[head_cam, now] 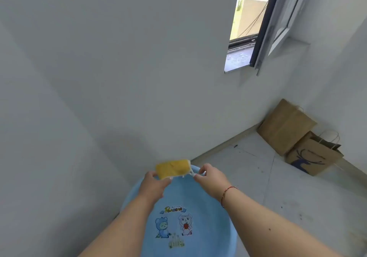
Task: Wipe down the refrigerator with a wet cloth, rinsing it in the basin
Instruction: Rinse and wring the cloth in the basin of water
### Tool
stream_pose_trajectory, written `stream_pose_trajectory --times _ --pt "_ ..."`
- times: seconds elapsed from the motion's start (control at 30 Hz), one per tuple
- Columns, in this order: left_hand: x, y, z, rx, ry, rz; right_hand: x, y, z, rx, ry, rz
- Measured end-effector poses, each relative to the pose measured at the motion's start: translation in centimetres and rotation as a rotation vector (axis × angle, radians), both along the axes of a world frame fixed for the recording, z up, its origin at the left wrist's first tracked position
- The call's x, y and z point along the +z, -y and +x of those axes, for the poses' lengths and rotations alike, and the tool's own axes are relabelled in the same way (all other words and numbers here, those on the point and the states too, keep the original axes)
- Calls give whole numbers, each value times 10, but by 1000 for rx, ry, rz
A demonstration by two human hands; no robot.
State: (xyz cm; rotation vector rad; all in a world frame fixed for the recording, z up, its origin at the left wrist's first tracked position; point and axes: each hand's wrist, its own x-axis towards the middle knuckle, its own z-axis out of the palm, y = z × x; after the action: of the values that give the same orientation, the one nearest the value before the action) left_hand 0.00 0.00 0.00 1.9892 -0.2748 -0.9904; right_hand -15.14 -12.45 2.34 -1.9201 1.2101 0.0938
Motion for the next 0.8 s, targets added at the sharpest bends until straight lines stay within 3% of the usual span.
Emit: stream_pose_trajectory --times 0.1,0.27,0.4,0.53,0.7,0.8 --pt "-30 14 17 47 45 92 -20 7 22 14 -59 5" --pt "-85 37 39 153 -43 188 -60 15 43 12 -59 41" --pt "-111 62 41 274 -208 78 -89 18 49 -3 -18 78" --pt "-123 69 42 352 -215 -16 -114 18 48 -18 9 91" --pt "-87 40 20 231 -474 -319 -128 10 50 -541 222 644" --pt "-74 3 9 -41 -637 -378 -128 5 51 -713 460 1065"
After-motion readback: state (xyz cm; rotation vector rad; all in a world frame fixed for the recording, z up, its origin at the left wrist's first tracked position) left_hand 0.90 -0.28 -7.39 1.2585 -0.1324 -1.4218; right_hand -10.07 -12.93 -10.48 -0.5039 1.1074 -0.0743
